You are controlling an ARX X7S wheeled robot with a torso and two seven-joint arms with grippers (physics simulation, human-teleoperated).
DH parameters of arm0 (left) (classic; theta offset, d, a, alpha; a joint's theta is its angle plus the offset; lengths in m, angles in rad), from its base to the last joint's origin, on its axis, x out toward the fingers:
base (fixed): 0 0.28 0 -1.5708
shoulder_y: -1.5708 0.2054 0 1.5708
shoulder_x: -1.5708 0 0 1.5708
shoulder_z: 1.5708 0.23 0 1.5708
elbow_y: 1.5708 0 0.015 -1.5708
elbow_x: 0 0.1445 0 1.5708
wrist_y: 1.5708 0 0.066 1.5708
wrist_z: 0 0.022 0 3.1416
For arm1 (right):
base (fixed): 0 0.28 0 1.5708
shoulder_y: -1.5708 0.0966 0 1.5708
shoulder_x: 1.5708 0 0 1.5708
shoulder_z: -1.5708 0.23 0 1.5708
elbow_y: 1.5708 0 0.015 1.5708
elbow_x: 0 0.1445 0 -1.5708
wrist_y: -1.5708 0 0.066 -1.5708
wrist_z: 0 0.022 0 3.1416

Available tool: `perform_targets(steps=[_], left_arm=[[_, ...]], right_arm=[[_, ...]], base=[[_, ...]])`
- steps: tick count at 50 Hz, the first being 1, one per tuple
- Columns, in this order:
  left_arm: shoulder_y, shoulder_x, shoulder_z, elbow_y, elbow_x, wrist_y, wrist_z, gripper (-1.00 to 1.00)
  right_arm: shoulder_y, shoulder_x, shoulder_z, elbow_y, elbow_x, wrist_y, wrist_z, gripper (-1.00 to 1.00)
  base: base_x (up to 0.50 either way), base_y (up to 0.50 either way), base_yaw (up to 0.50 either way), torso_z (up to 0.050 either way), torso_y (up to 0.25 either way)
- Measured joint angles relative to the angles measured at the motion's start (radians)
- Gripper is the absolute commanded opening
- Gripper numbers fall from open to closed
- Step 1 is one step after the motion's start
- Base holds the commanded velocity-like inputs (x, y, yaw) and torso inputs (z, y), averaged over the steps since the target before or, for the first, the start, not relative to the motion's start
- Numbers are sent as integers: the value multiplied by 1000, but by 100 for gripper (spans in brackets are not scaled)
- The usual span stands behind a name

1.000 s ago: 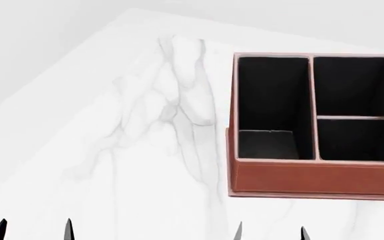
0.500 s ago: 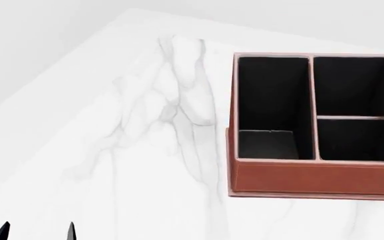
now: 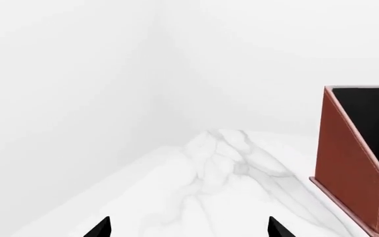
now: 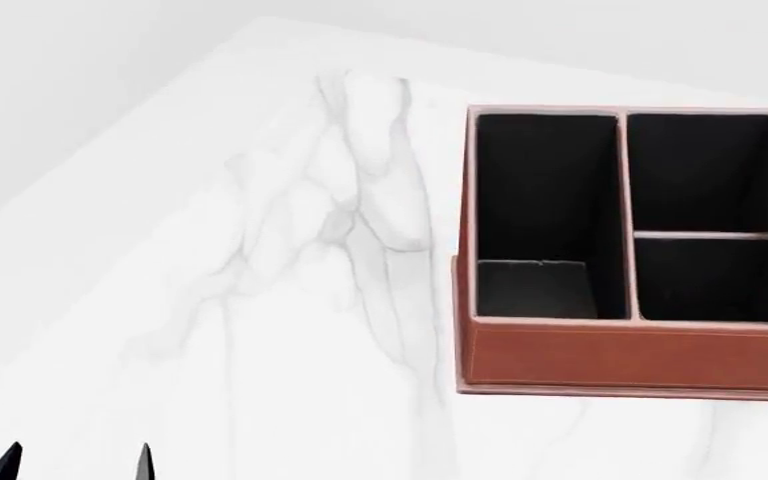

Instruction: Pick up the book and place it in the left compartment of the caddy.

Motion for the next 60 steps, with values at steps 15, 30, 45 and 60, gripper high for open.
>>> perform_targets(steps=[15,30,45,60], left_arm=[[-2,-8,10,0,-5,1,-9,100],[-4,-16,18,1,-11,1,-17,100],[-5,-22,27,2,-17,3,-25,100],[-6,-29,34,2,-23,3,-32,100]], right_arm=[[8,29,-11,26,56,-20,-19,100],[13,63,-50,54,85,-80,-70,100],[20,84,-74,111,108,-162,-107,100],[42,80,-81,205,178,-231,-152,100]], base=[[0,0,0,0,0],[0,0,0,0,0],[0,0,0,0,0],[0,0,0,0,0]])
